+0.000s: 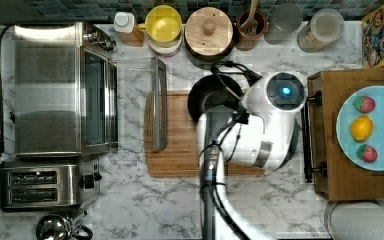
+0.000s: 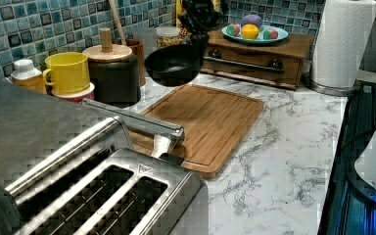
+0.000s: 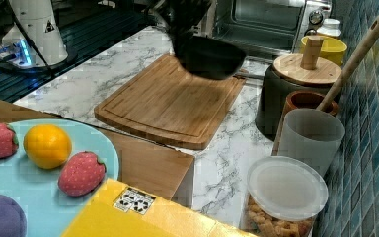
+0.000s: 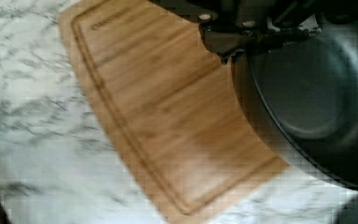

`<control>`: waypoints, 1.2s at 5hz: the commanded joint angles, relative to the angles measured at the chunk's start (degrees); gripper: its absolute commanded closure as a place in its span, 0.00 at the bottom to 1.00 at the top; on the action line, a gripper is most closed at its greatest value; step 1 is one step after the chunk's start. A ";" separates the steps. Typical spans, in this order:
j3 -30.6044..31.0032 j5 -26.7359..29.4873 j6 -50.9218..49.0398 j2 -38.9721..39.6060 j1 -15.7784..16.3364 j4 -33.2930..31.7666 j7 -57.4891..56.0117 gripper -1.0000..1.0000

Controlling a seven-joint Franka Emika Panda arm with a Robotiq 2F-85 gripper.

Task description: Pick up the bowl.

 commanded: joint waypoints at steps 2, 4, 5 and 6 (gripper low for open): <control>4.73 -3.77 0.85 -8.49 3.99 5.93 5.16 1.00; 3.87 -3.80 0.85 -8.49 4.86 5.93 5.18 1.00; 4.25 -3.79 0.85 -8.49 4.47 5.94 5.16 1.00; 3.89 -3.80 0.85 -8.49 4.85 5.93 5.18 1.00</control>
